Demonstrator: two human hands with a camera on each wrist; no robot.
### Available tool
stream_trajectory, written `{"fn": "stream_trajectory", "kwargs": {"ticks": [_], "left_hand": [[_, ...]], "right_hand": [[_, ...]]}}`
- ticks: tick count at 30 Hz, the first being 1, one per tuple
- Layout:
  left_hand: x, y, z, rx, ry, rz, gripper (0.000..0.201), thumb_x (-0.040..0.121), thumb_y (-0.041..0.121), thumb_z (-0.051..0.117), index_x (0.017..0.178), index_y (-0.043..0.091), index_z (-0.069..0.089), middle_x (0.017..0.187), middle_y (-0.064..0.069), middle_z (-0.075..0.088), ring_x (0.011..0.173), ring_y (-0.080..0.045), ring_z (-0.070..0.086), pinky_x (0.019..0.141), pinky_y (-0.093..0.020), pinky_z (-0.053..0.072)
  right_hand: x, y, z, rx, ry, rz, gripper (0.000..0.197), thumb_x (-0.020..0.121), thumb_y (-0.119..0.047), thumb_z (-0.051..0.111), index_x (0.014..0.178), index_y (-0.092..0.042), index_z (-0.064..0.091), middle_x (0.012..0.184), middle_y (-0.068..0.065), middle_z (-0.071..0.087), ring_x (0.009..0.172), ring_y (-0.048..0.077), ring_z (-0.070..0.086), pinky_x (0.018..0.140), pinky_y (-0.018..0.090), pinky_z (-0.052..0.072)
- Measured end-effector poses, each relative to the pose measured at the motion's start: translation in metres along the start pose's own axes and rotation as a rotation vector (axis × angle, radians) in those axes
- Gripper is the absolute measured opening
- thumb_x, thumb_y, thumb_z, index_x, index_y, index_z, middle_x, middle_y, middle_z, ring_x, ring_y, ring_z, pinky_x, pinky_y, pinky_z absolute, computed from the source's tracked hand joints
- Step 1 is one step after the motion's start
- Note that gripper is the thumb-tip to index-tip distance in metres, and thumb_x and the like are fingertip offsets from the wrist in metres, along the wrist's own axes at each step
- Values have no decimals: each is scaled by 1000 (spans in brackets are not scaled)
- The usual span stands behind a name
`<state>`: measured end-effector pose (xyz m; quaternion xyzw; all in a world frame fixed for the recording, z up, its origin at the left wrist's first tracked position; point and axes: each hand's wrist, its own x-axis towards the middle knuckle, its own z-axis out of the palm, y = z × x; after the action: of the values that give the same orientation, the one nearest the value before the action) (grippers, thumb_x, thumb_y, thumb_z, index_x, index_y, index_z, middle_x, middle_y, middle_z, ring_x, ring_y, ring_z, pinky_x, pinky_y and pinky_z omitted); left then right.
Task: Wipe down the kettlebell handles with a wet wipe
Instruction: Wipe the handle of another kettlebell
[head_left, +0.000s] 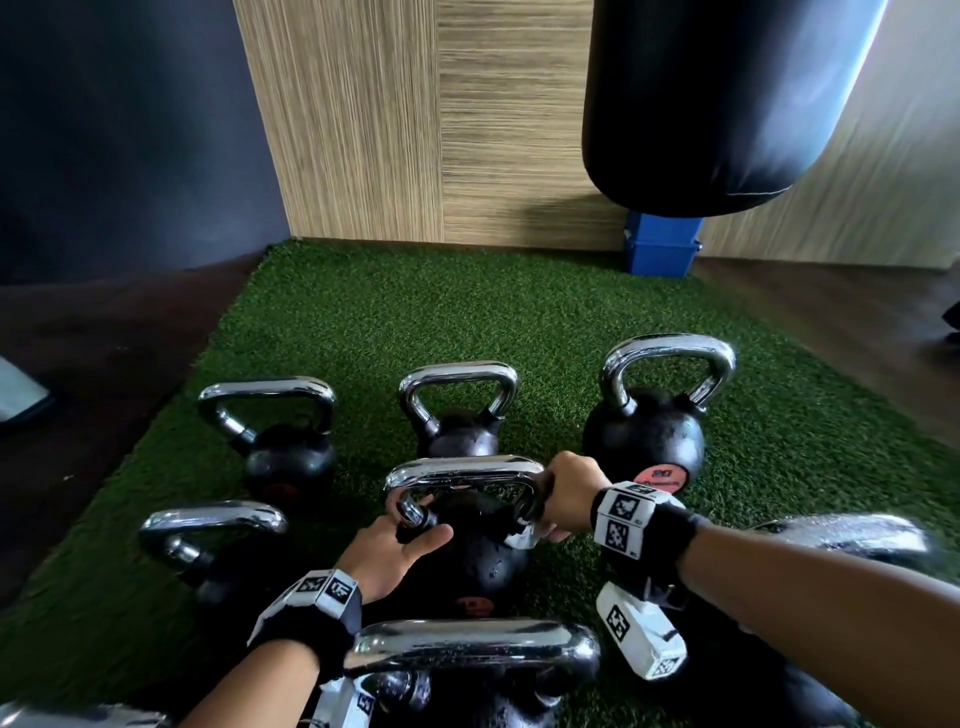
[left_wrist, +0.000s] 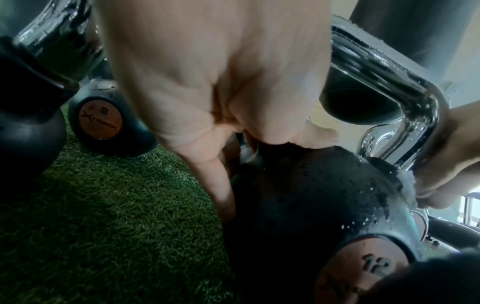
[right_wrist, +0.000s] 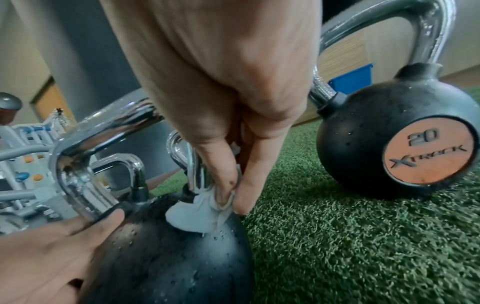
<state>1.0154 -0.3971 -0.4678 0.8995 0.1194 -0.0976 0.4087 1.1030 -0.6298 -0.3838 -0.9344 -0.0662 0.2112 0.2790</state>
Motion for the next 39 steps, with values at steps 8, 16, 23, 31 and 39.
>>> {"fn": "stream_trajectory", "kwargs": {"ticks": [8, 16, 23, 31, 39], "left_hand": [[11, -7, -55, 25, -166, 23, 28, 91, 5, 72, 97, 32, 69, 86, 20, 74, 96, -13, 65, 64, -11, 49], [-19, 68, -118, -577, 150, 225, 51, 79, 50, 72, 118, 17, 71, 104, 1, 79, 103, -19, 75, 81, -27, 63], [-33, 112, -109, -792, -30, 237, 40, 88, 31, 69, 117, 3, 72, 100, -7, 79, 80, -12, 74, 68, -23, 62], [-27, 103, -109, -763, -101, 310, 39, 78, 12, 76, 117, 8, 73, 98, -5, 80, 83, -8, 75, 70, -18, 59], [-10, 114, -91, -176, 96, 613, 30, 83, 34, 82, 112, 36, 76, 119, 16, 73, 114, 2, 67, 103, -20, 49]], "right_hand": [[13, -20, -47, -191, 300, -82, 17, 87, -15, 73, 102, -7, 75, 102, 12, 74, 89, 22, 72, 78, 33, 62], [-15, -70, -59, 124, 294, -620, 27, 69, -19, 91, 91, -23, 75, 78, -16, 70, 63, -9, 61, 57, 3, 45], [-39, -99, -37, 130, 347, -804, 42, 64, -25, 93, 92, -19, 63, 78, -10, 72, 65, -3, 65, 59, 7, 46], [-40, -83, -47, 165, 216, -723, 48, 66, -24, 88, 101, -30, 56, 89, -5, 67, 66, 4, 56, 61, 26, 53], [-2, 11, -26, 177, 166, 33, 20, 86, -1, 57, 88, -20, 61, 68, 0, 63, 50, 11, 55, 42, 16, 36]]}}
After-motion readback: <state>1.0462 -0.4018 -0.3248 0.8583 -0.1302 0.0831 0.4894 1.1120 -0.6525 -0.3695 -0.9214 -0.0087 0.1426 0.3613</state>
